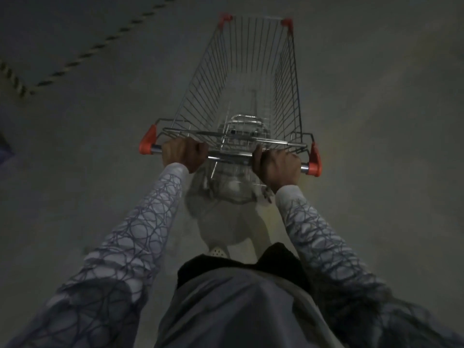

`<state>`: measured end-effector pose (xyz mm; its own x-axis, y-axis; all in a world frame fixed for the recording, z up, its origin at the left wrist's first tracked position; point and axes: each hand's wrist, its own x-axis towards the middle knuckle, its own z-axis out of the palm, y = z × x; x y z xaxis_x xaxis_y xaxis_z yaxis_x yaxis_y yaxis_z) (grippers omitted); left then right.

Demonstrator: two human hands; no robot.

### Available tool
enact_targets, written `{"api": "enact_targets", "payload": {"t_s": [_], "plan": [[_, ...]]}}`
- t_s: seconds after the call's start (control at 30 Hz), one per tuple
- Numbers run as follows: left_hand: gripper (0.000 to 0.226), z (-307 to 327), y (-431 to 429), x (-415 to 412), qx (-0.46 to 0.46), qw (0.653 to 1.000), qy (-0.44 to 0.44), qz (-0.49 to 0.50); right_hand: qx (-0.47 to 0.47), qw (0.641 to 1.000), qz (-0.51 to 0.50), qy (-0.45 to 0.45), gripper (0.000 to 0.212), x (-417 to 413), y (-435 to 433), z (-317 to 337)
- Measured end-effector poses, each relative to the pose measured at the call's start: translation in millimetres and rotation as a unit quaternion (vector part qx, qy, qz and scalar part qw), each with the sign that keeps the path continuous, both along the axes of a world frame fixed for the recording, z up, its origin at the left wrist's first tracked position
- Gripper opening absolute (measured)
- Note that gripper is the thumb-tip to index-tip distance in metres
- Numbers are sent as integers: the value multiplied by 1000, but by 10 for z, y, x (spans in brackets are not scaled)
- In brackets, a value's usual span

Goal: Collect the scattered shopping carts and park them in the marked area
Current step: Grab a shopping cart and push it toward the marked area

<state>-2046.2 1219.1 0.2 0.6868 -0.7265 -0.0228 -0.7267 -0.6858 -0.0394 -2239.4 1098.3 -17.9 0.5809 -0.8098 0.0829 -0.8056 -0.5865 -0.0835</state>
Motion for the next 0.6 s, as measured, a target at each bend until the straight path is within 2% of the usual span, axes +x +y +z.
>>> {"api": "enact_targets", "payload": {"t_s": [0.13, 0.2, 0.27, 0.43, 0.53, 0.6], "plan": [[47, 6, -236, 485, 33, 996, -1, -78, 10, 999, -29, -13, 60, 390, -76, 52], [42, -4, -394, 719, 37, 992, -1, -118, 16, 999, -43, -12, 56, 580, -167, 94], [38, 9, -622, 924, 15, 995, 37, -96, 27, 998, -59, -1, 56, 748, -298, 78], [55, -124, -1184, 1303, -70, 993, 50, -82, 6, 995, -96, 7, 61, 1080, -791, 13], [62, -119, -1556, 1435, -45, 994, 53, -89, -11, 995, -102, 15, 61, 1218, -1161, -15], [60, -39, -1837, 1486, -48, 994, 62, -81, -15, 994, -112, 2, 61, 1304, -1435, 0]]}}
